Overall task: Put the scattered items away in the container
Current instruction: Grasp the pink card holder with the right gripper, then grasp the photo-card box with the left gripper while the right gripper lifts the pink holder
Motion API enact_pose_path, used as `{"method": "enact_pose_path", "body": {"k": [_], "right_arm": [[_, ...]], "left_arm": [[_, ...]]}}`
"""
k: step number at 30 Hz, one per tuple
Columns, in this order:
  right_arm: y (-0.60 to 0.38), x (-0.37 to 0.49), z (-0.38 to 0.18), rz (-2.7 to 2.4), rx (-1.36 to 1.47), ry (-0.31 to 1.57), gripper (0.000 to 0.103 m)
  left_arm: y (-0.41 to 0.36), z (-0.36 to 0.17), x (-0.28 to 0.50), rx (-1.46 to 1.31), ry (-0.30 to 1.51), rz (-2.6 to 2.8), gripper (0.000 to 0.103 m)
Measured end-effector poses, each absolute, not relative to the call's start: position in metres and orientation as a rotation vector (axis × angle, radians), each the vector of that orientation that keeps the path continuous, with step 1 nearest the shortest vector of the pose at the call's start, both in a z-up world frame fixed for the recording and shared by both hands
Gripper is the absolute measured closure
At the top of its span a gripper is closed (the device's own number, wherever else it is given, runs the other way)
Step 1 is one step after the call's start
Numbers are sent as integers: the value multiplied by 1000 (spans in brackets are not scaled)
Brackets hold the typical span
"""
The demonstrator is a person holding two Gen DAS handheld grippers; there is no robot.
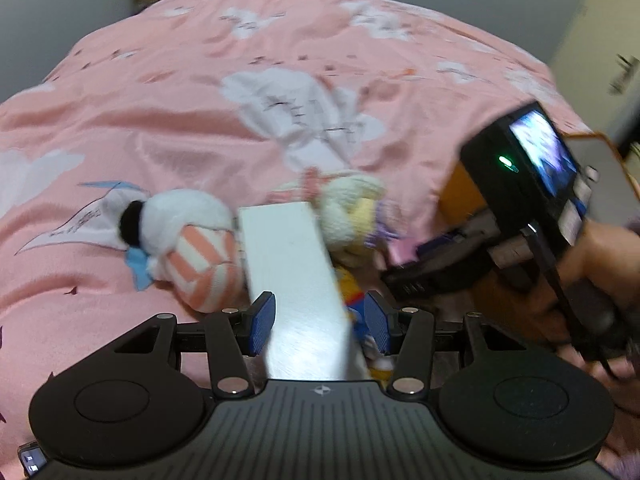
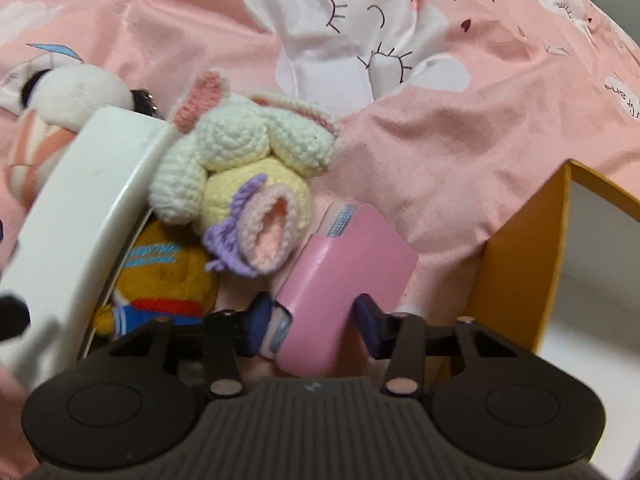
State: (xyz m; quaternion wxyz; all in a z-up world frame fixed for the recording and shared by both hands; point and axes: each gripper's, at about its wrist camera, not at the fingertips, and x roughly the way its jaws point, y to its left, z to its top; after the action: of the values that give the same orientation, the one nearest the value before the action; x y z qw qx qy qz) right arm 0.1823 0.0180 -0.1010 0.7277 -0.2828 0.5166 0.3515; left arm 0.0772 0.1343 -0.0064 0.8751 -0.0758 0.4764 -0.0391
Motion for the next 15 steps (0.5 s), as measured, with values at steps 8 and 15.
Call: {"method": "enact_pose_path", "body": {"k": [8,15], "right_arm": [[-1,175,-81,814,-635,1118,76],[-4,176,-76,853,-657,1129,79]], "left_arm": [[99,-7,57,-62,1123,-259,46],[76,-37,57,36,1288,-285,46]]}}
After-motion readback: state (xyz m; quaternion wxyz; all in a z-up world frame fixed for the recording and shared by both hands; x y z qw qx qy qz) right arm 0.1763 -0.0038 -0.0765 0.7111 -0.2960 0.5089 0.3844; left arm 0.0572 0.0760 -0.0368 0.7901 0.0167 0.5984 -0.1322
